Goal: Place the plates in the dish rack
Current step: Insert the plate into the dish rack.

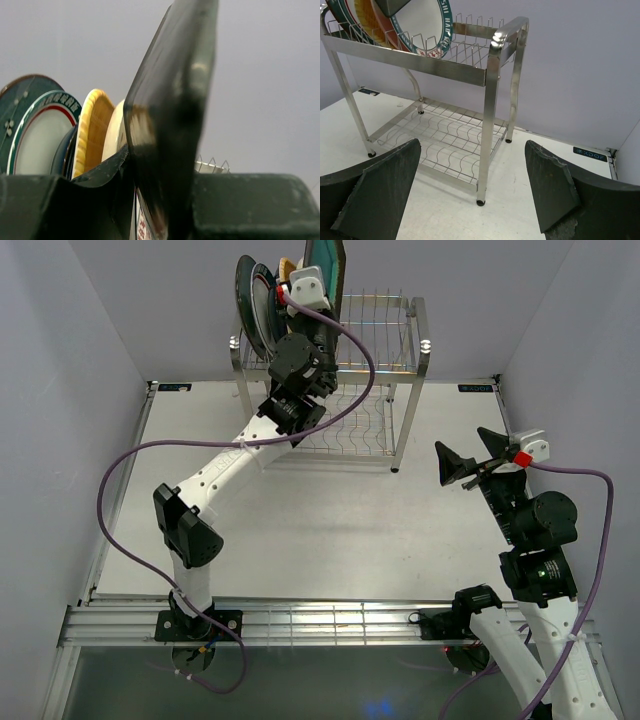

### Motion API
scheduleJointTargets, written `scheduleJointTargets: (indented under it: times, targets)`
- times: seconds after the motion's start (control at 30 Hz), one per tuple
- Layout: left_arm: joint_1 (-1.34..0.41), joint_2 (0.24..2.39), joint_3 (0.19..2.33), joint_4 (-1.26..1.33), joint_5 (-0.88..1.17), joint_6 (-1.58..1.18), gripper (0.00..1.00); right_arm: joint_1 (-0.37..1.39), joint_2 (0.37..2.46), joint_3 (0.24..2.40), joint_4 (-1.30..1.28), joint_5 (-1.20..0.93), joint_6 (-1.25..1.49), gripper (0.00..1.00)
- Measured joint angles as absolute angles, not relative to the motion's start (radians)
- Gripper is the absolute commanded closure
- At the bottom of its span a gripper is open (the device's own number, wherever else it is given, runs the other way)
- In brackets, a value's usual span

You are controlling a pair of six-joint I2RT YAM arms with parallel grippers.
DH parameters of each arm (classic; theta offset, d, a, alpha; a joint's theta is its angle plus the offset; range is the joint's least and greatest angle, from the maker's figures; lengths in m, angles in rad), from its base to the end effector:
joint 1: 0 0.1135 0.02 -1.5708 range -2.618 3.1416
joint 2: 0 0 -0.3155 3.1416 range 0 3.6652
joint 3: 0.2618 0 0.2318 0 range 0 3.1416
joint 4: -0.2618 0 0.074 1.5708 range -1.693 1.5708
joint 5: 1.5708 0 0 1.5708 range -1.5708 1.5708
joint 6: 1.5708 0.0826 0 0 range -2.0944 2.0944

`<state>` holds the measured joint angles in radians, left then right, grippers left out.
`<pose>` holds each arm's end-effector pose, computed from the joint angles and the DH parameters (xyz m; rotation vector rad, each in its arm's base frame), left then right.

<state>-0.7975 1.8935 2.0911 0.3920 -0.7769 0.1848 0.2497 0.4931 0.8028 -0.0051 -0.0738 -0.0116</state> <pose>0.3476 -0.2732 0.5894 -0.1885 1.1492 -0.1612 0.0820 0.0272 0.4351 -0.2287 1.2503 0.2520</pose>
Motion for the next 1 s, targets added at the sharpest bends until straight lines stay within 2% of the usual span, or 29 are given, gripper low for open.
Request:
scheduleJointTargets:
  times: [0.3,1.0]
  targets:
    - [-0.815,1.842,1.974,0.373,-0.804,0.130,1.00,0.251,0.505,0.803,-0.006,-0.073,-0.012,0.10]
    - [-0.826,1.842,1.969,0.367,-0.830,0.122,1.00,0.251,0.505,0.803,-0.005,-0.073,-0.012,0.10]
